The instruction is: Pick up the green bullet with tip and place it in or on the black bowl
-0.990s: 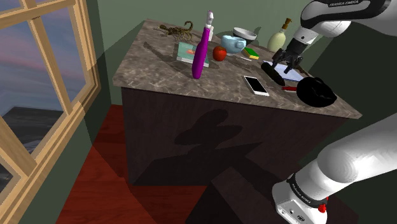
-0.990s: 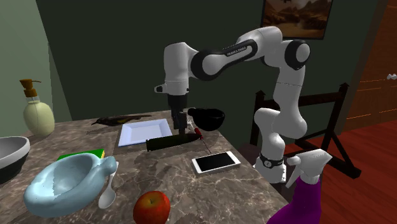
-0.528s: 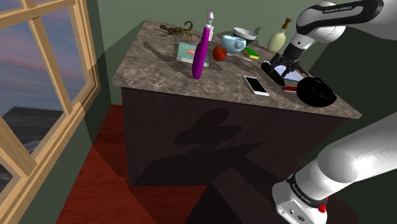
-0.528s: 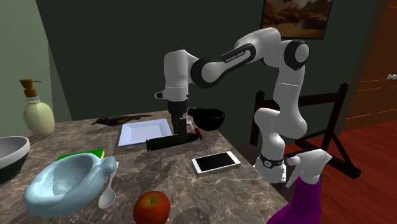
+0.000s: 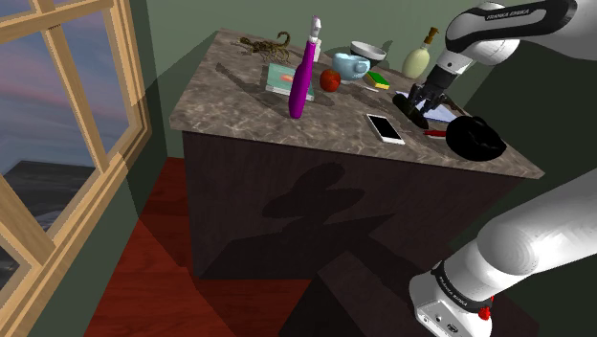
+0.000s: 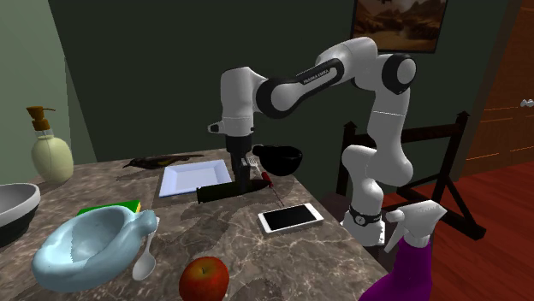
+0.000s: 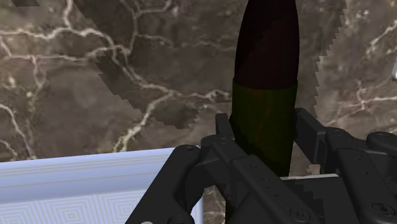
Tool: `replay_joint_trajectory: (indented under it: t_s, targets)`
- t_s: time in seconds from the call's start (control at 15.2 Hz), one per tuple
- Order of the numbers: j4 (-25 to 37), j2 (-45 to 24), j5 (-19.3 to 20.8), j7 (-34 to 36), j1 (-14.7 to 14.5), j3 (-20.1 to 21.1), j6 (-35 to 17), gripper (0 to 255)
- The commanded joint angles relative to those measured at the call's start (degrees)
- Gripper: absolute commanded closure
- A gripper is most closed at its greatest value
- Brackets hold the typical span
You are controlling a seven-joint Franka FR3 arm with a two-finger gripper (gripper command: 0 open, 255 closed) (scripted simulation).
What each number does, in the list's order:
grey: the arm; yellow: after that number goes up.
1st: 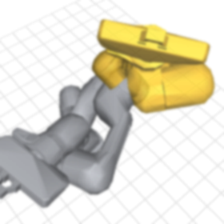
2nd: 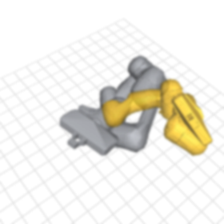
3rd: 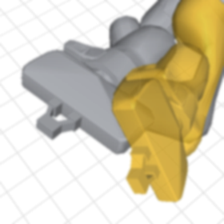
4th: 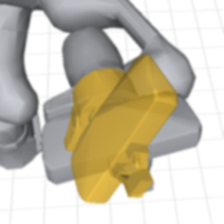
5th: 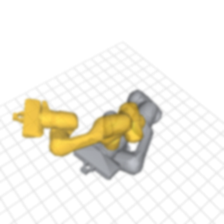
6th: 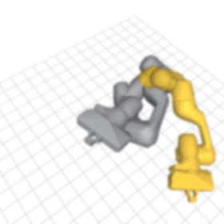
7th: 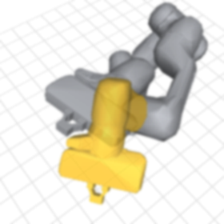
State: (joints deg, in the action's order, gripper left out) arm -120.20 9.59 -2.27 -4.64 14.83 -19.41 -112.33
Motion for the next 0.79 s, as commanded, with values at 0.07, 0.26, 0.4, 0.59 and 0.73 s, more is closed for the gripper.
replay_joint_trajectory:
  t_s: [0.07,0.26,0.4,0.59,0.73]
  targets:
    - [0.0,0.0,0.0,0.0,0.0,0.01,0.0,255]
    - [-0.01,0.0,0.0,0.0,0.0,0.01,0.0,255]
    - [0.61,0.15,0.06,0.09,-0.01,0.04,0.75,255]
    - [2.57,0.51,0.2,0.36,-0.03,0.13,3.04,255]
    - [3.94,0.69,0.27,0.52,-0.05,0.19,4.57,255]
